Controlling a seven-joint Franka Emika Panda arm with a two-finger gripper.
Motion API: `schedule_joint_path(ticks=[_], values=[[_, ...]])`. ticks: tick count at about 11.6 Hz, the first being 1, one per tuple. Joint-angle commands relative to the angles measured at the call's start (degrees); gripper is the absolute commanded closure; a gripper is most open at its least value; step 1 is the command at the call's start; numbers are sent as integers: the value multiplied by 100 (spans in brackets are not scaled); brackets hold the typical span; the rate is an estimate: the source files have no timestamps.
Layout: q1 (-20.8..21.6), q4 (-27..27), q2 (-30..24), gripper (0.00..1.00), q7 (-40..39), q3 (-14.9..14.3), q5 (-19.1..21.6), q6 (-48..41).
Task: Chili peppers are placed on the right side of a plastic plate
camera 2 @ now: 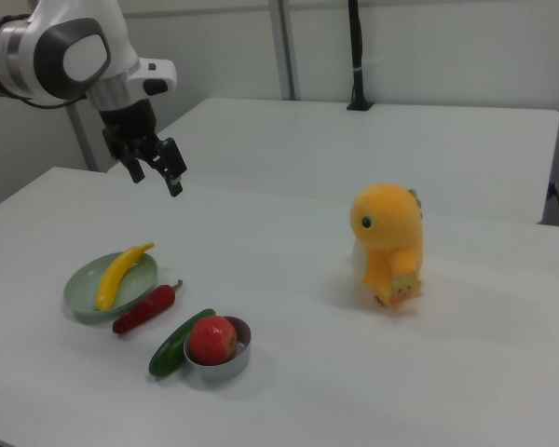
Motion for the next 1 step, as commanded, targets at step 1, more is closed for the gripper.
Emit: schedule_joint_path(ticks=[1], values=[[50,9,44,0,139,-30,25,-123]])
